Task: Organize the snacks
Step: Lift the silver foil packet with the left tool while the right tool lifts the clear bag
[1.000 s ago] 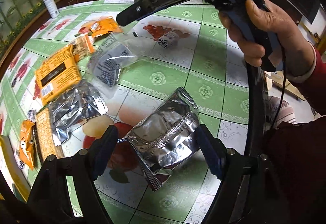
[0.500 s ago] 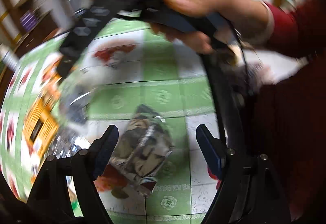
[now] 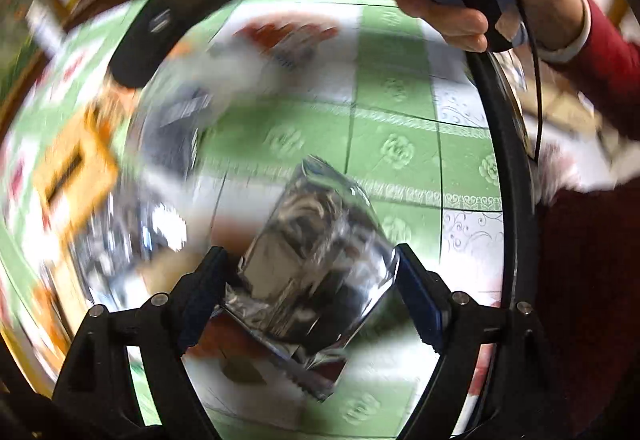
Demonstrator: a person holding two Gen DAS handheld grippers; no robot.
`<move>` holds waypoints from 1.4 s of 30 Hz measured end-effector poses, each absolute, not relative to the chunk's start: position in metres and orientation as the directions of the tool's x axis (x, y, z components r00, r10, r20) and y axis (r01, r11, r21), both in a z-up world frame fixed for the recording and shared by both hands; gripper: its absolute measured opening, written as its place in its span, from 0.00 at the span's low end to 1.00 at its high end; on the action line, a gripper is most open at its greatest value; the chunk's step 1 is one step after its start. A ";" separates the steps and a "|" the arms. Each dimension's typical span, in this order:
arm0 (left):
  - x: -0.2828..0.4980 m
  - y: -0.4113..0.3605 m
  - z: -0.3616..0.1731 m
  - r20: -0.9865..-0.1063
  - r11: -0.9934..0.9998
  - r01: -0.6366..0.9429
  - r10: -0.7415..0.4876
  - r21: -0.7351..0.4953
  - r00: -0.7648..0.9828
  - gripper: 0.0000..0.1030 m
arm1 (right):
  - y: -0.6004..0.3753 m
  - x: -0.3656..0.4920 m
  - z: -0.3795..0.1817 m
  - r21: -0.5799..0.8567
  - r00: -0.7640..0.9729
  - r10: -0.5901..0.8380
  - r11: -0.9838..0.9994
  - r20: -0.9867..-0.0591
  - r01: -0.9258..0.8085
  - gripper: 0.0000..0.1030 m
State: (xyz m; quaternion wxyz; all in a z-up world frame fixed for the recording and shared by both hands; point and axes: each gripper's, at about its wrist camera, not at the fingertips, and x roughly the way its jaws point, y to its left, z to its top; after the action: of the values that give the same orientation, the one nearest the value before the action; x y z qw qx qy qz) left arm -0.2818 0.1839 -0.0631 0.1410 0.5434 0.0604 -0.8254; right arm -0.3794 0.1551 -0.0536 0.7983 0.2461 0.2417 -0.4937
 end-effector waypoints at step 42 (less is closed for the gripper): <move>-0.177 0.158 -0.026 -0.815 -0.474 0.880 -0.495 -0.035 -0.299 0.56 | 0.162 -0.379 -0.052 0.415 0.547 -0.631 0.363 -0.550 0.835 0.48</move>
State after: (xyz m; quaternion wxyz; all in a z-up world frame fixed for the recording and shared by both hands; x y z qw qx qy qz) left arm -0.1768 0.1579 -0.0256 0.4484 0.3863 0.2487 -0.7667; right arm -0.3789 0.1621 -0.0520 0.8116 0.3391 0.1504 -0.4513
